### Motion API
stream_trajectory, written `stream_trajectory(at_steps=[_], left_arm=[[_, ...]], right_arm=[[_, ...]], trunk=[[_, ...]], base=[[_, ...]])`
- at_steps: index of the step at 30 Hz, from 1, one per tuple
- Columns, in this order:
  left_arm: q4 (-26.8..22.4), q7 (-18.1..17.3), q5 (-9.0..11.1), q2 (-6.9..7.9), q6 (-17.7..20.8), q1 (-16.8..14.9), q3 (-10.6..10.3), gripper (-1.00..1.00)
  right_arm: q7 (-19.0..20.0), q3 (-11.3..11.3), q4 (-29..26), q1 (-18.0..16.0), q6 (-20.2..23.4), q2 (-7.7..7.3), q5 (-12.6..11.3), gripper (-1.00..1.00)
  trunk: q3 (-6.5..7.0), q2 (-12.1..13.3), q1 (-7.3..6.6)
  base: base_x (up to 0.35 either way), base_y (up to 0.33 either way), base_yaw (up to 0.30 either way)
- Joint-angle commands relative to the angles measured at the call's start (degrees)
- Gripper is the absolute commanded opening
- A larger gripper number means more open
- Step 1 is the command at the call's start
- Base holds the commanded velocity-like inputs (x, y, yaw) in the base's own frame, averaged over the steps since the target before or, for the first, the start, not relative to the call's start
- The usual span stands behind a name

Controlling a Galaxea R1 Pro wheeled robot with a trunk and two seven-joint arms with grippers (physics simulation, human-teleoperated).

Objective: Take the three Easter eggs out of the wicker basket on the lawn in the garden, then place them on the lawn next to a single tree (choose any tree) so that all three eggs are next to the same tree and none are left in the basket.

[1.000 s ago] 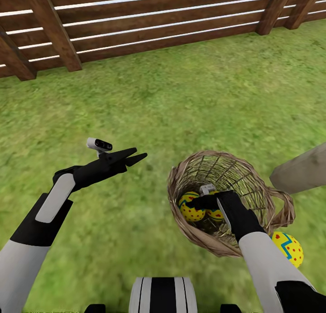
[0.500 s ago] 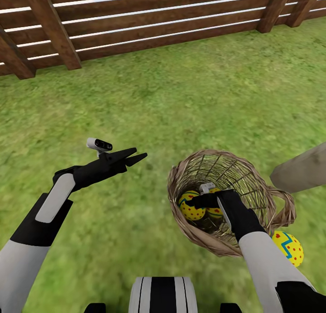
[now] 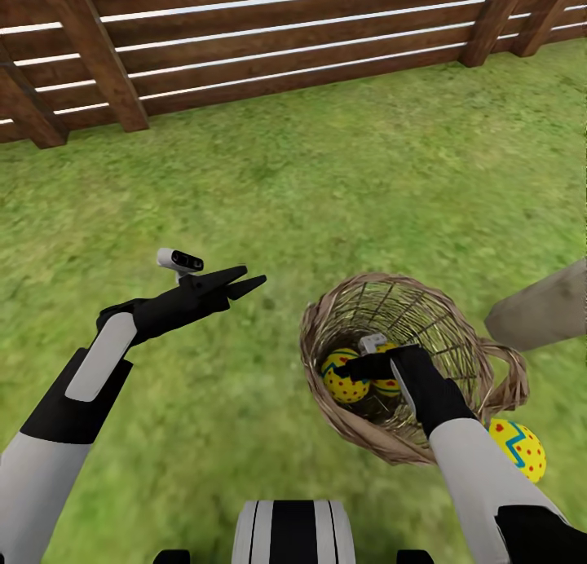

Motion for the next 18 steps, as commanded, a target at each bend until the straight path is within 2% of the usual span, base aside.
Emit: stream_trajectory(at_steps=[1, 18], left_arm=[[0.06, -0.01, 0.25, 0.04, 0.24, -0.04, -0.07, 1.0], [-0.01, -0.01, 0.25, 0.04, 0.26, -0.04, -0.13, 1.0]], right_arm=[[0.43, -0.01, 0.63, 0.03, 0.26, 0.02, 0.54, -1.0], [0.43, -0.01, 0.58, 0.02, 0.24, 0.02, 0.52, -1.0]], trunk=[[0.19, 0.01, -0.02], [3.96, 0.23, -0.46]], base=[[0.0, 0.0, 0.0], [0.0, 0.0, 0.0]])
